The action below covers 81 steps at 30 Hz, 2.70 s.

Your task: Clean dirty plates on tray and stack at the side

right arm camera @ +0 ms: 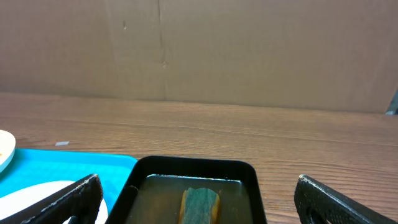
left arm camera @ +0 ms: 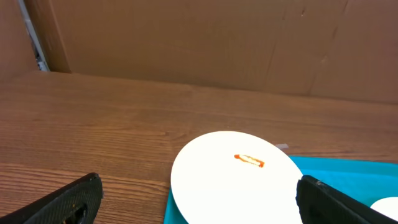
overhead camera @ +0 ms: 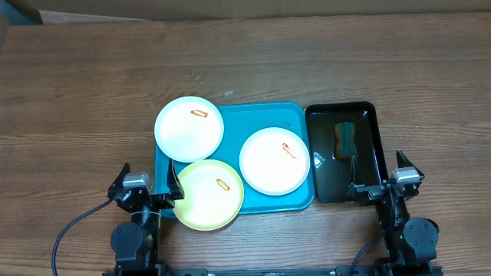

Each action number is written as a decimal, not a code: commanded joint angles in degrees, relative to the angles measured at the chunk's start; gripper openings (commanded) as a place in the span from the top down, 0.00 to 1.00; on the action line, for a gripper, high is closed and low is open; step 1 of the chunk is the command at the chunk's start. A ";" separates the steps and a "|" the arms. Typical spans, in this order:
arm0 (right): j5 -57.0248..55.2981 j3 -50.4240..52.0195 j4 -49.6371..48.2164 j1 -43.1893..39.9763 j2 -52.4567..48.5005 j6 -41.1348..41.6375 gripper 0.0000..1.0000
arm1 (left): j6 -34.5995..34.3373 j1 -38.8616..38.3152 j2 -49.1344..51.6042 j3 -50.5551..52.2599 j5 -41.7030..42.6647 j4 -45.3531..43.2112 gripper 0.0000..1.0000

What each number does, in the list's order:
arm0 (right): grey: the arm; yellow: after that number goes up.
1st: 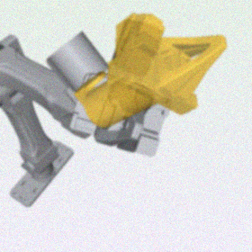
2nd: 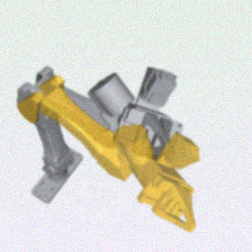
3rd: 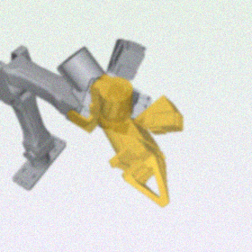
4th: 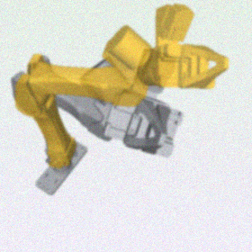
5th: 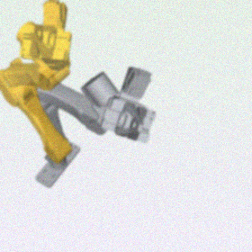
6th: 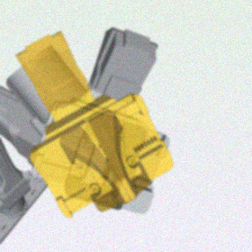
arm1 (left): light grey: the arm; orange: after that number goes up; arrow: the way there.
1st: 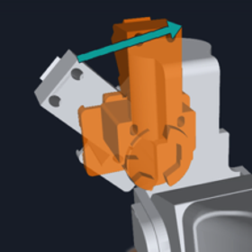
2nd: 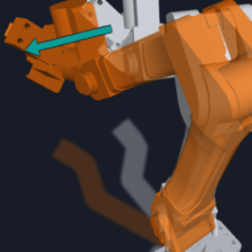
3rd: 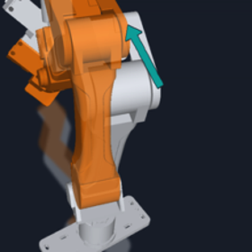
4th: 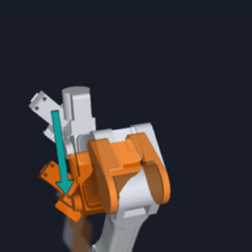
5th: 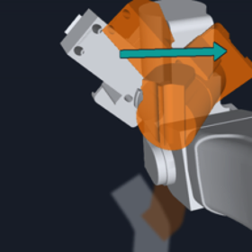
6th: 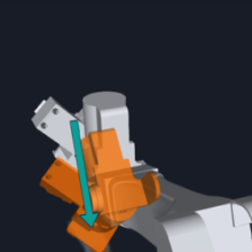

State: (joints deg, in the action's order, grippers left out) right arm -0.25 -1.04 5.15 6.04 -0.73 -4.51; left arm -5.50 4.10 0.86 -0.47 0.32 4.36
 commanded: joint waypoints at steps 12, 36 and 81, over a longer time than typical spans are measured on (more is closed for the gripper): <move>-0.04 0.59 -0.35 -0.13 0.46 -0.04 0.00 | 1.27 -0.39 -0.50 0.20 -0.74 0.09 0.00; -0.04 0.59 -0.35 -0.11 0.46 -0.04 0.00 | 1.27 -0.37 -0.50 0.20 -0.74 0.09 0.00; -0.04 0.59 -0.35 -0.11 0.46 -0.04 0.00 | -9.42 -0.33 0.09 -4.98 1.95 2.25 0.00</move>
State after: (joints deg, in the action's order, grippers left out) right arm -0.23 -1.04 5.17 6.04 -0.73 -4.51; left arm -10.28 4.10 0.91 -1.39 0.03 5.37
